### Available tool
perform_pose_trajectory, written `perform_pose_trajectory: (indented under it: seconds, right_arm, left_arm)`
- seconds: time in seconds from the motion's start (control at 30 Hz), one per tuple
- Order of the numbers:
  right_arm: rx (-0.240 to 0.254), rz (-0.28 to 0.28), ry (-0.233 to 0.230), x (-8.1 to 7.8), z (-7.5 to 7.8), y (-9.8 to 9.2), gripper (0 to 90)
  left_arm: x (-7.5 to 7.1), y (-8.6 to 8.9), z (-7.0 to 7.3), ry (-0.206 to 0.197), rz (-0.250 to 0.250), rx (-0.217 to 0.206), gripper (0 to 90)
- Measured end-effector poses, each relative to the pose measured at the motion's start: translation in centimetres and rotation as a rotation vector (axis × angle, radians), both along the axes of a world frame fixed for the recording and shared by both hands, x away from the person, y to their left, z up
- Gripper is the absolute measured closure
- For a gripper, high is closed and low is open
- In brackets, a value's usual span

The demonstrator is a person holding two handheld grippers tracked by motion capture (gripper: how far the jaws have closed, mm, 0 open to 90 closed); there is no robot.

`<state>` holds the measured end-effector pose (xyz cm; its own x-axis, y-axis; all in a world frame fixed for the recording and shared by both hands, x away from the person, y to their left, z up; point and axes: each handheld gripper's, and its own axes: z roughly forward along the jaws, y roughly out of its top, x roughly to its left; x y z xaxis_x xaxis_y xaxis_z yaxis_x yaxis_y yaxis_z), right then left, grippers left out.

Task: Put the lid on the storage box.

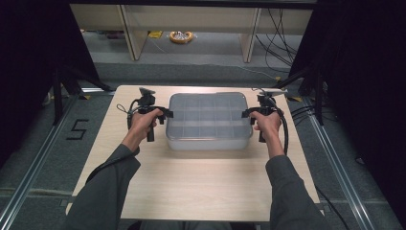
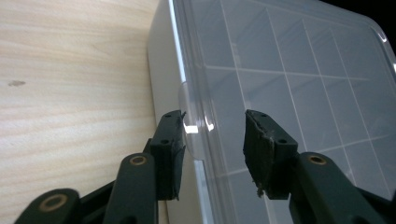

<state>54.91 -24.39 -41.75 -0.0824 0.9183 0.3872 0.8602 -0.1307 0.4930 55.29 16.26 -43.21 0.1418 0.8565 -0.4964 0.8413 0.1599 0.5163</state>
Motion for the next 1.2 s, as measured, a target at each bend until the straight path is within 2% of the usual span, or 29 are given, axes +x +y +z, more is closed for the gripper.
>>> perform_pose_trajectory:
  seconds: [0.03,0.07,0.13,0.23,0.27,0.37,0.4,0.43,0.47,0.5,0.53,0.57,0.6,0.7,0.77,0.8,0.9,1.0,1.07,1.1,1.13,1.2]
  right_arm:
    - [-0.015,0.007,-0.001,0.1,0.0,0.0,53.9]
    - [0.010,-0.018,0.020,0.1,0.0,0.2,53.4]
    - [0.011,-0.022,0.014,0.2,-0.1,0.4,52.8]
    - [-0.041,0.015,0.004,0.3,-0.1,0.5,48.1]
    - [-0.025,-0.007,0.025,0.2,0.1,1.0,47.4]
    - [-0.039,0.016,0.021,0.1,0.3,1.1,48.0]
    - [-0.030,0.002,0.025,0.1,0.4,1.1,48.7]
    - [-0.049,0.026,0.004,0.2,0.1,0.7,48.8]
    - [-0.034,0.013,0.026,0.1,0.1,0.9,48.6]
    - [-0.035,0.014,0.023,0.0,0.1,0.8,48.7]
    - [-0.029,0.012,0.026,0.0,0.1,0.8,49.0]
    - [-0.061,0.048,-0.006,0.2,-0.1,0.4,49.2]
    - [-0.034,0.019,0.019,0.1,0.0,0.7,49.3]
    - [-0.052,0.033,0.008,0.0,0.0,0.6,49.2]
    - [-0.028,0.035,0.006,0.0,-0.3,0.5,50.7]
    - [0.002,0.013,0.029,-0.1,-0.3,0.7,50.7]
    - [0.026,-0.009,0.022,0.0,-0.6,0.8,51.2]
    - [0.031,-0.018,0.026,0.0,-0.6,0.8,51.8]
    - [-0.011,0.029,-0.014,0.1,-0.7,0.3,51.6]
    - [0.002,0.009,-0.001,0.1,-0.6,0.5,51.8]
    - [0.034,-0.029,0.023,0.0,-0.4,0.9,51.7]
    - [0.031,-0.020,0.011,0.0,-0.5,0.8,51.3]
  left_arm:
    - [0.0,0.0,0.1,0.002,0.003,-0.003,57.0]
    - [0.1,0.1,0.1,0.005,0.006,-0.007,57.0]
    - [0.1,0.0,0.1,0.000,0.012,-0.011,56.8]
    - [0.2,-0.1,0.0,-0.005,0.021,-0.010,56.5]
    - [0.2,-0.1,-0.1,-0.001,0.026,-0.014,55.9]
    - [0.2,0.2,-0.3,-0.003,0.032,-0.040,55.3]
    - [0.3,0.4,-0.6,0.004,0.033,-0.057,56.7]
    - [0.4,0.4,-0.9,0.021,0.042,-0.075,56.4]
    - [0.4,0.2,-1.0,0.028,0.038,-0.078,56.5]
    - [0.5,0.0,-1.2,0.036,0.014,-0.071,56.3]
    - [0.5,-0.2,-1.2,0.035,0.011,-0.059,53.2]
    - [0.4,-0.4,-1.1,0.034,0.018,-0.049,51.8]
    - [0.4,-0.4,-1.0,0.027,0.022,-0.043,52.1]
    - [0.4,-0.4,-0.6,0.025,0.028,-0.033,55.8]
    - [0.3,-0.2,-0.5,0.020,0.029,-0.025,55.8]
    - [0.3,0.0,-0.4,0.021,0.035,-0.028,56.4]
    - [0.2,0.3,-0.3,0.019,0.033,-0.040,58.3]
    - [0.2,0.1,-0.5,0.025,0.030,-0.039,57.6]
    - [0.3,0.1,-0.7,0.023,0.026,-0.039,56.9]
    - [0.3,0.1,-0.7,0.024,0.028,-0.042,56.6]
    - [0.3,0.1,-0.7,0.022,0.031,-0.045,56.6]
    - [0.3,0.1,-0.7,0.020,0.026,-0.034,56.5]
